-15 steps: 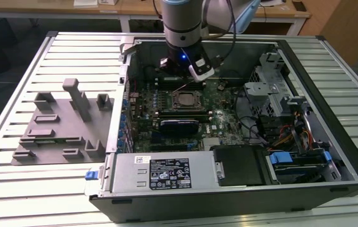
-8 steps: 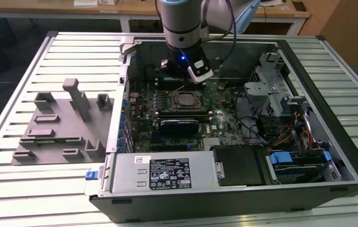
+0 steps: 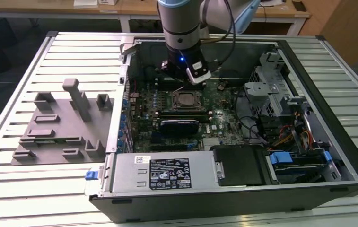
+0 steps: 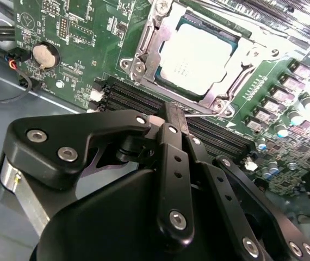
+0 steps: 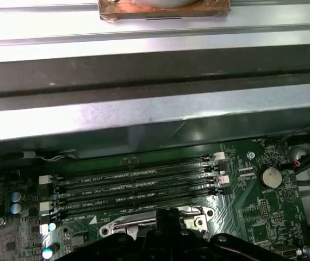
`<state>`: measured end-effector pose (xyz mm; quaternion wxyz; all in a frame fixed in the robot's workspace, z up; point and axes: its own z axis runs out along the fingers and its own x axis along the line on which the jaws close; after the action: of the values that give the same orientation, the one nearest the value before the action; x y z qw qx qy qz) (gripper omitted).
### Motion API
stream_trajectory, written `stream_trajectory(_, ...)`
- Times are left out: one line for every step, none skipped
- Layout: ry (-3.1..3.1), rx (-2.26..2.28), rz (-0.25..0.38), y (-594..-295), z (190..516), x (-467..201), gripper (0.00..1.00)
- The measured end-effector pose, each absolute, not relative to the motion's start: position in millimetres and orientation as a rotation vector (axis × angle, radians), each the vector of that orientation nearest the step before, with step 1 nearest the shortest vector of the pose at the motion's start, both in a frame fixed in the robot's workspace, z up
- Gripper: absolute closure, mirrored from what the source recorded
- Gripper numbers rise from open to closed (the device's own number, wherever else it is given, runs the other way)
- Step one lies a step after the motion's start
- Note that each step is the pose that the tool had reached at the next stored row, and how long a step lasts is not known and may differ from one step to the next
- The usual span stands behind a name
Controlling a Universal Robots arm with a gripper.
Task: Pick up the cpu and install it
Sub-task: 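Install the first cpu locking lever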
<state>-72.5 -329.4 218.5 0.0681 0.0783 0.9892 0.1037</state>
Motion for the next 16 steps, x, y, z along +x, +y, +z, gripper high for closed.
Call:
stream_trajectory(2.979, 0.239, 0.31, -328.2, 217.7, -72.5, 0.89)
stream_trajectory(2.979, 0.242, 0.306, -327.6, 216.8, -72.5, 0.89)
stream_trajectory(2.979, 0.243, 0.303, -327.3, 215.8, -72.5, 0.89)
stream_trajectory(2.979, 0.245, 0.299, -327.1, 214.9, -72.5, 0.89)
stream_trajectory(2.979, 0.246, 0.295, -326.7, 214.1, -72.5, 0.89)
stream_trajectory(2.979, 0.247, 0.293, -326.1, 213.7, -72.5, 0.89)
stream_trajectory(2.979, 0.247, 0.292, -325.3, 213.3, -72.5, 0.89)
stream_trajectory(2.977, 0.247, 0.291, -324.7, 213.0, -72.5, 0.89)
stream_trajectory(2.974, 0.247, 0.291, -324.2, 212.7, -72.6, 0.89)
stream_trajectory(2.97, 0.246, 0.291, -323.7, 212.3, -72.7, 0.89)
stream_trajectory(2.965, 0.246, 0.29, -323.1, 212.0, -72.8, 0.89)
stream_trajectory(2.96, 0.246, 0.29, -322.5, 211.6, -72.9, 0.89)
stream_trajectory(2.956, 0.246, 0.29, -321.9, 211.2, -73.0, 0.89)
stream_trajectory(2.953, 0.246, 0.289, -321.5, 210.5, -73.1, 0.89)
stream_trajectory(2.952, 0.246, 0.289, -321.3, 209.7, -73.2, 0.89)
stream_trajectory(2.952, 0.247, 0.287, -320.9, 208.7, -73.3, 0.89)
